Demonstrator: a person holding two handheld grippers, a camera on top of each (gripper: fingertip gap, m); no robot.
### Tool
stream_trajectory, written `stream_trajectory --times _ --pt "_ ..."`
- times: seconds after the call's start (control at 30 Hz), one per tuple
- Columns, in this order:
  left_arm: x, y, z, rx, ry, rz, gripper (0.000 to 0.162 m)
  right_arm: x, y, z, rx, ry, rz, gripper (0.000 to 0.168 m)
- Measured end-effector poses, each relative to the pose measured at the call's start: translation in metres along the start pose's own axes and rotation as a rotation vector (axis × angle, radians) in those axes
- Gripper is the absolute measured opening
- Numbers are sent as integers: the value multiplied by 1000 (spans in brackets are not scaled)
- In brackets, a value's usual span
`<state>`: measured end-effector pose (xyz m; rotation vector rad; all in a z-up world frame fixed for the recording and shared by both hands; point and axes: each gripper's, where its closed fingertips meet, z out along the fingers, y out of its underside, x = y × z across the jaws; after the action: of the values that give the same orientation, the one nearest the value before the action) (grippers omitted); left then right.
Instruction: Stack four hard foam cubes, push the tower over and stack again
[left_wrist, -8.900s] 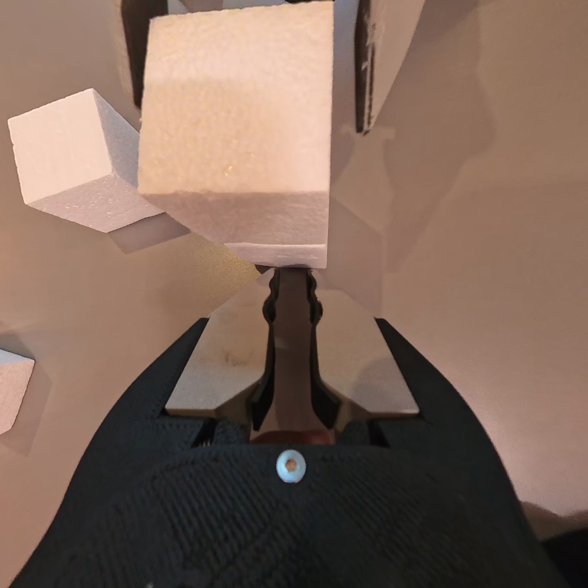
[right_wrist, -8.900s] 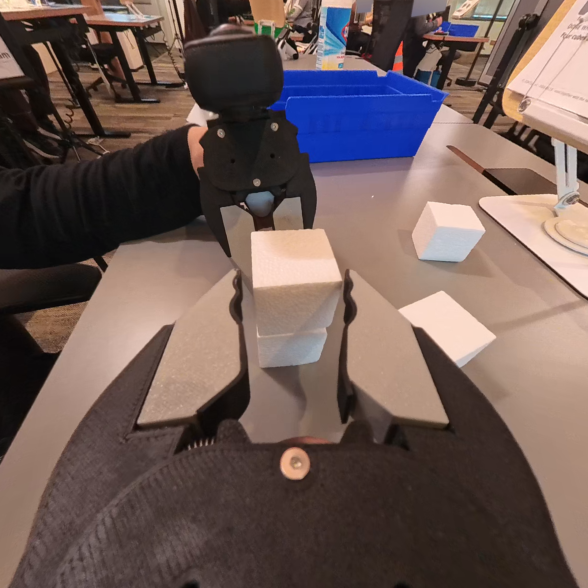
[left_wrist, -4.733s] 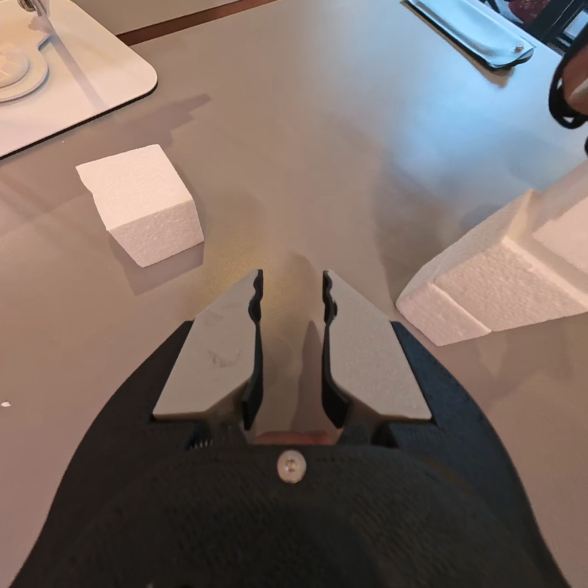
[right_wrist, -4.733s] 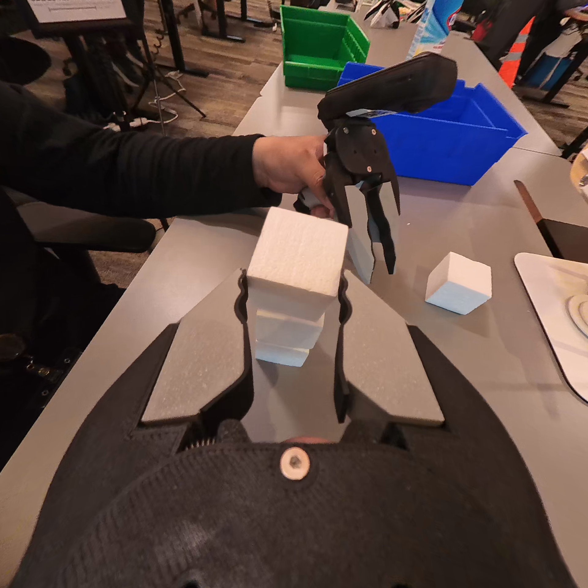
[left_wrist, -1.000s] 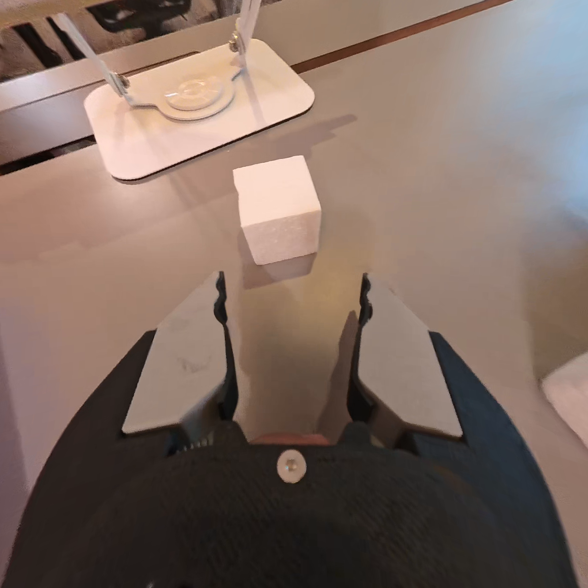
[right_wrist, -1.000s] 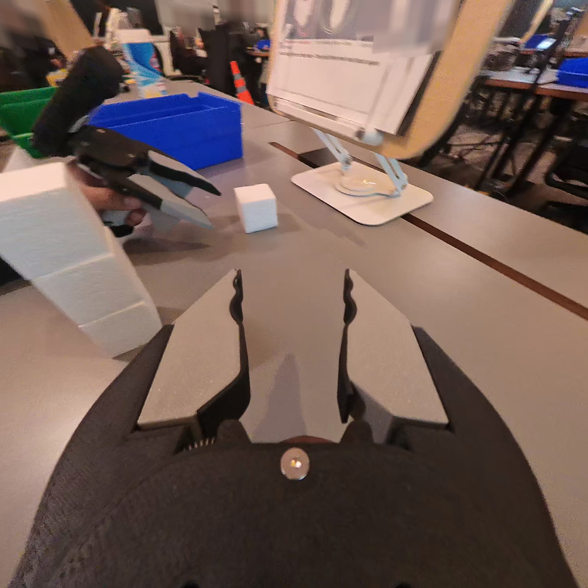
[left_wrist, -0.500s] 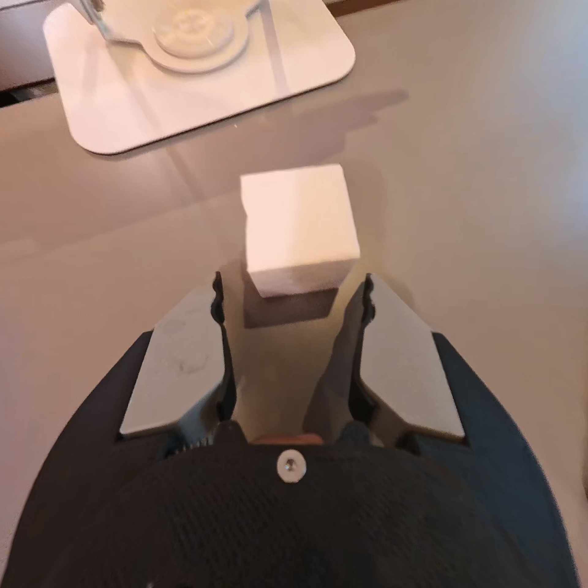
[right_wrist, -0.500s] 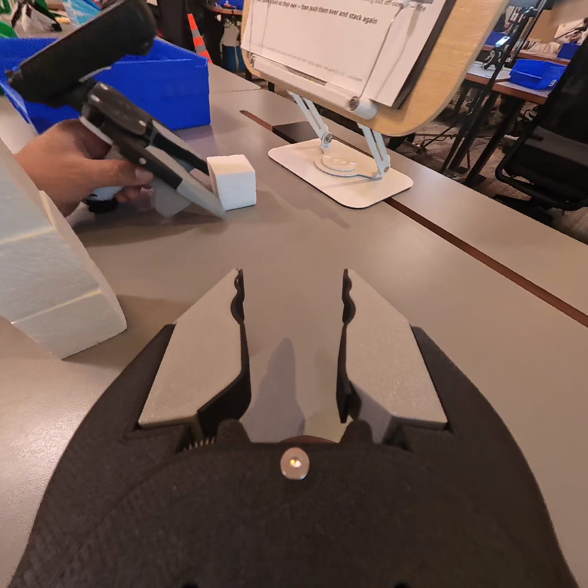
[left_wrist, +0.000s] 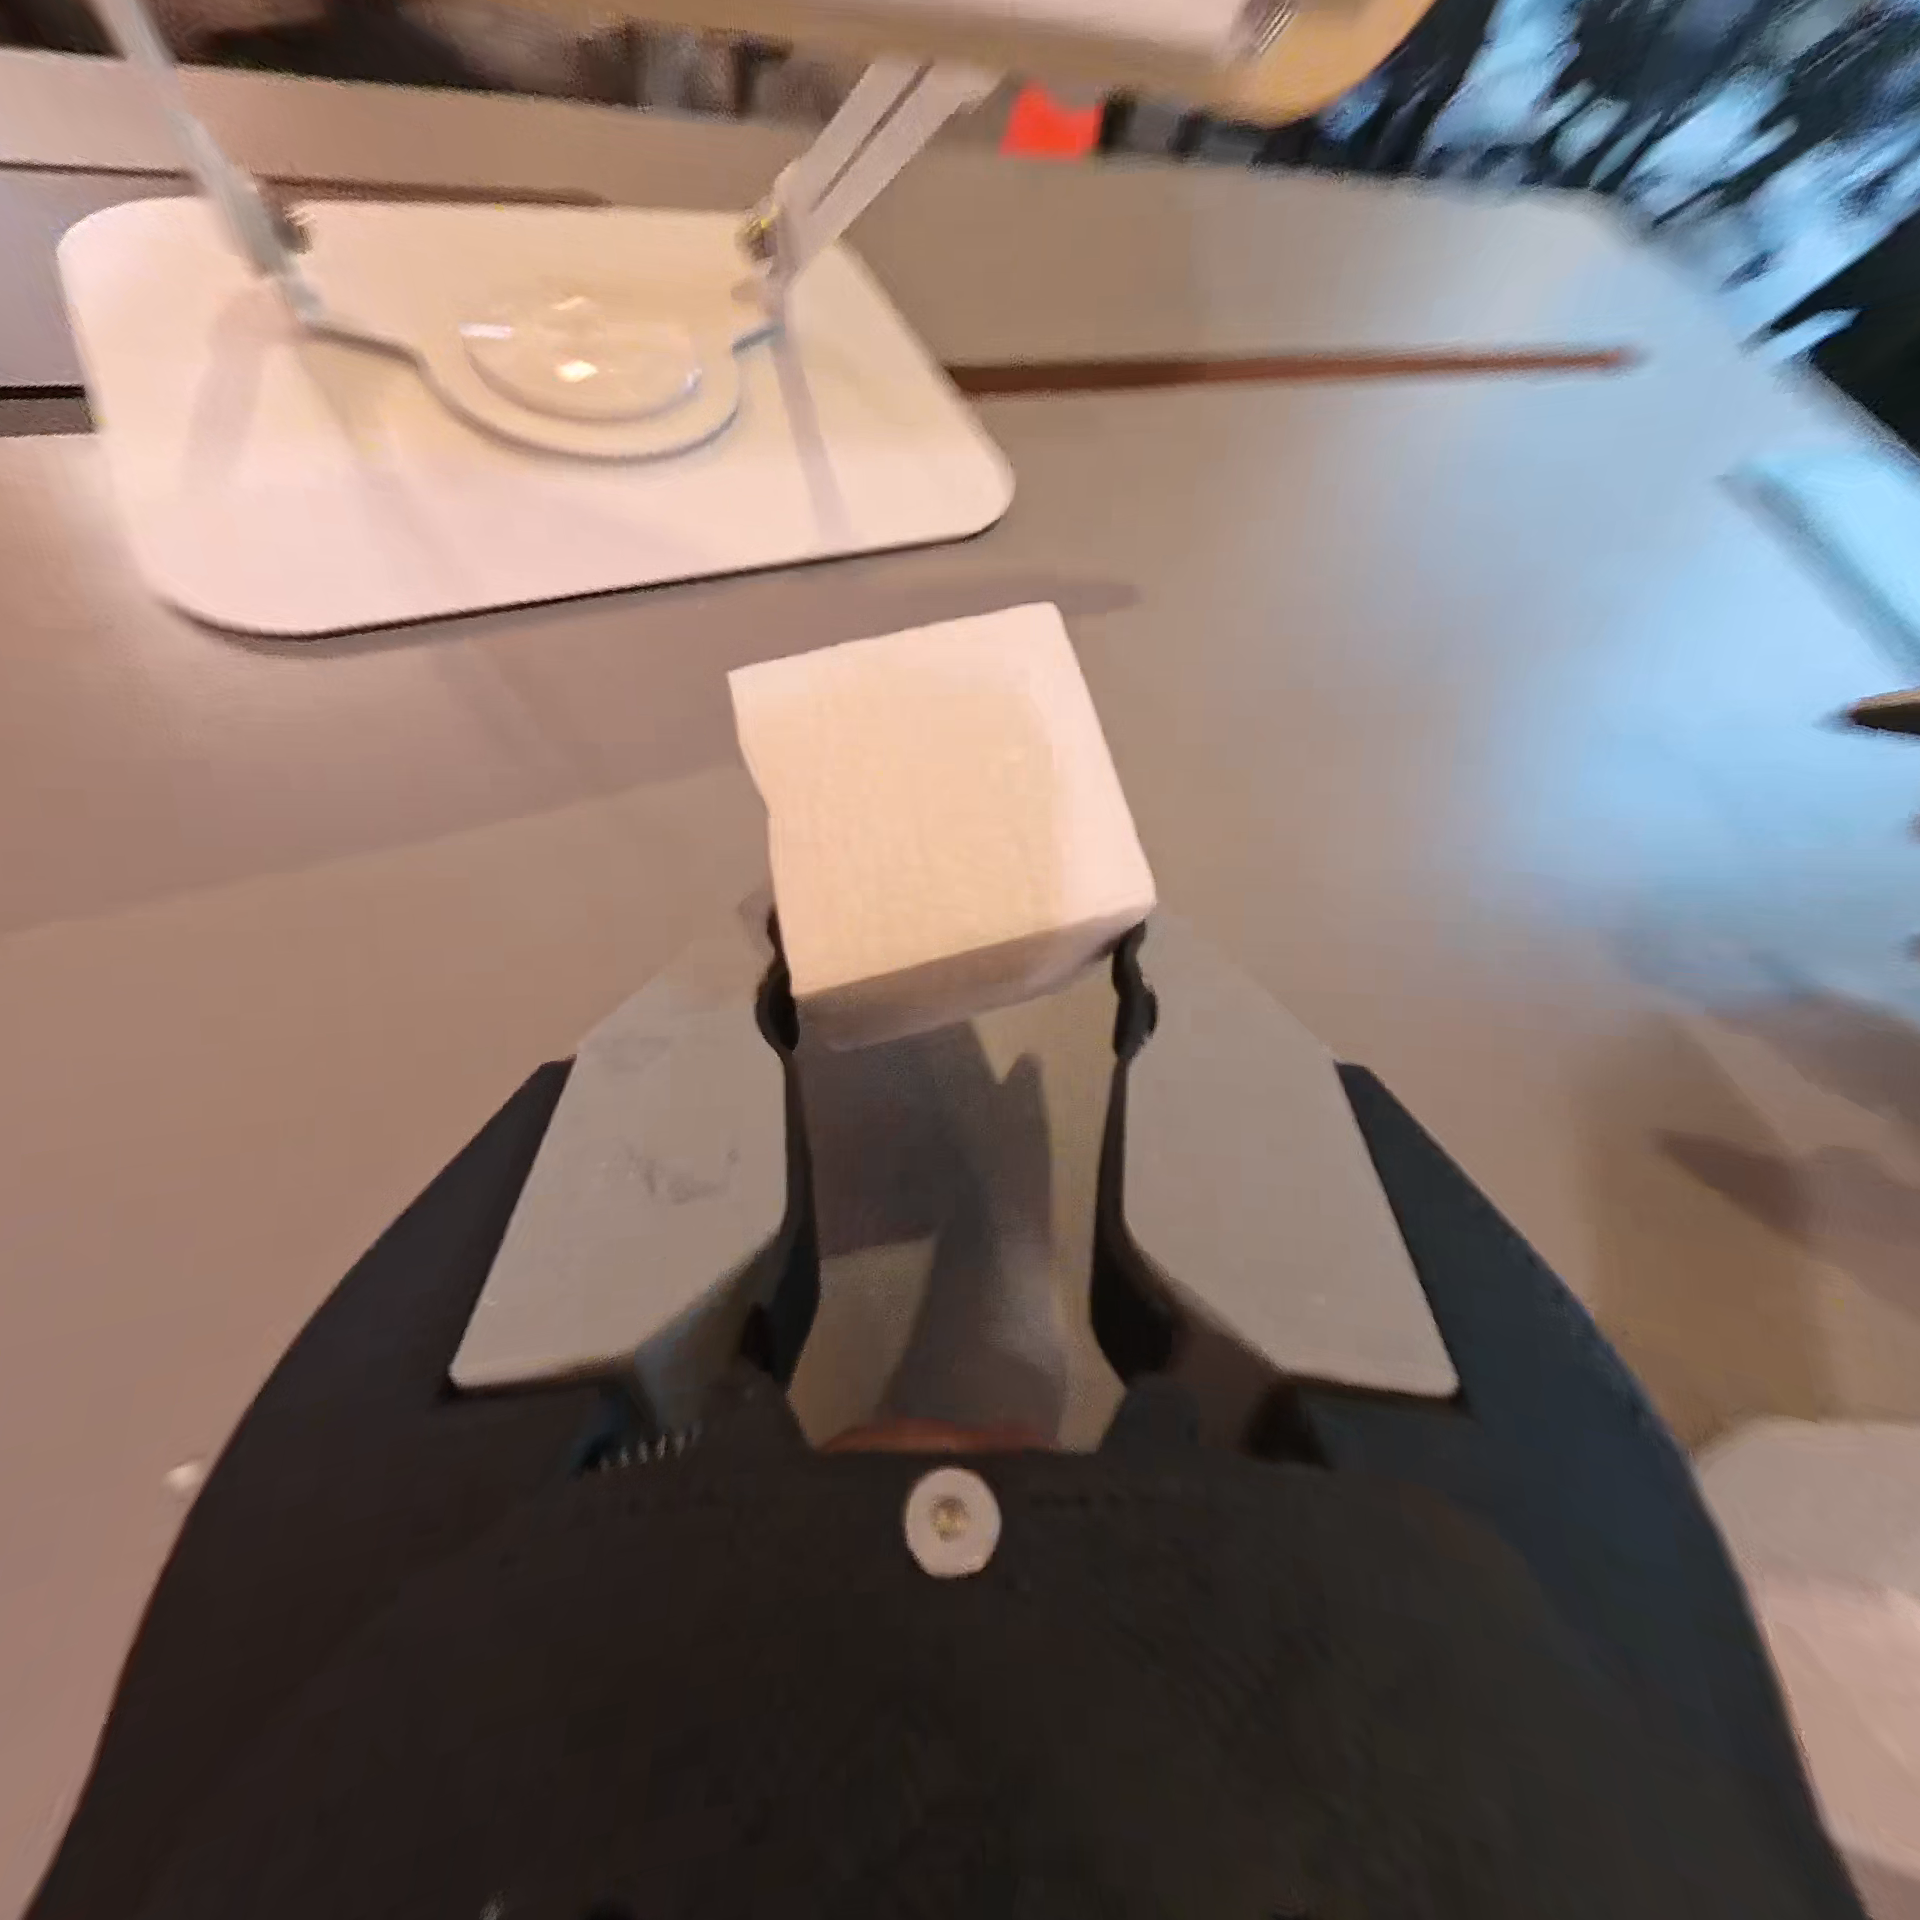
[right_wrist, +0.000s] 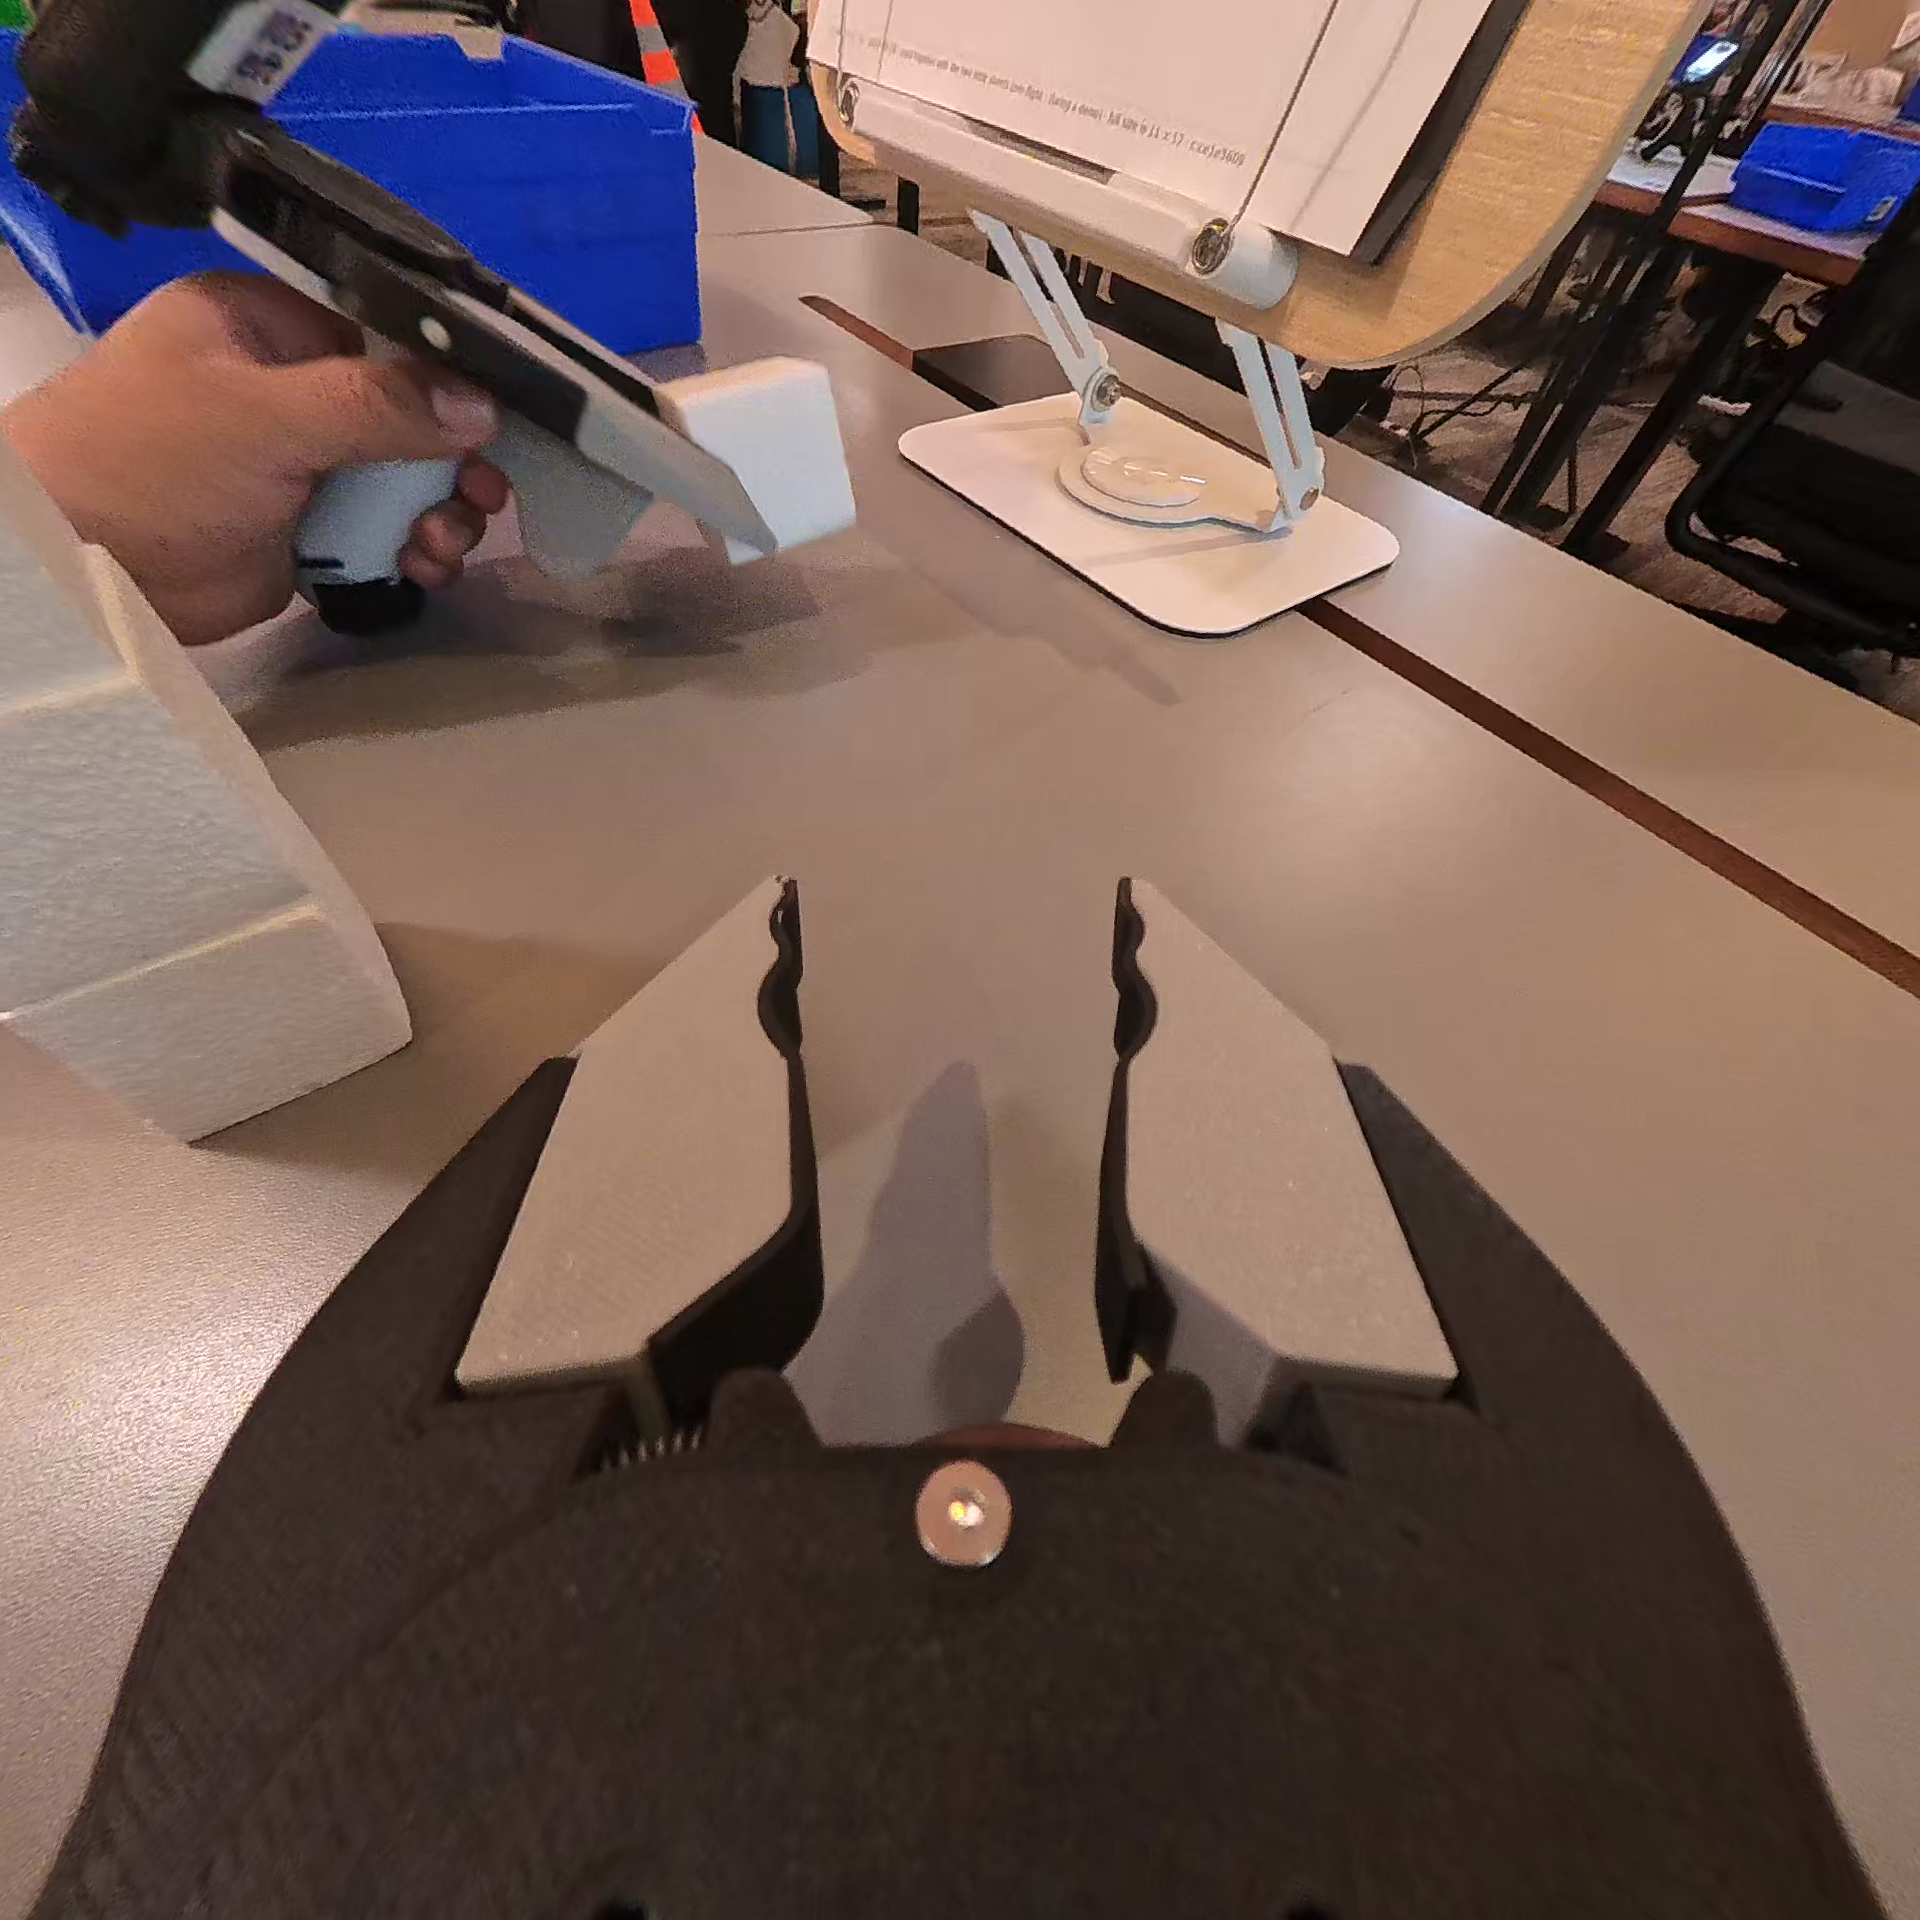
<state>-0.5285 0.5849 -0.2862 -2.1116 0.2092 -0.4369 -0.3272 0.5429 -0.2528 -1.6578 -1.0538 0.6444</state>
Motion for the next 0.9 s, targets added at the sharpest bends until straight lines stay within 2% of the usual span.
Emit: stream_trajectory --times 0.17,0.3,0.4,0.57,0.63,0.77,0.9 --pt "39 -36 -44 231 448 -190 60 -2 -3 -3 25 -7 -1 58" --pt "54 -70 -95 450 685 -212 60 -2 -10 -9 68 -13 29 58" --pt "73 -76 -122 507 766 -68 60 -3 -20 -16 125 -37 65 59" --pt "134 -64 -158 498 920 242 60 -17 -51 -36 272 -154 111 61" --pt "157 -56 -171 486 969 347 60 -28 -68 -47 340 -220 121 69" --pt "196 -40 -196 464 1033 534 60 -66 -101 -72 454 -416 125 74" --pt "224 -25 -215 469 1053 682 60 -114 -121 -95 501 -581 33 76"
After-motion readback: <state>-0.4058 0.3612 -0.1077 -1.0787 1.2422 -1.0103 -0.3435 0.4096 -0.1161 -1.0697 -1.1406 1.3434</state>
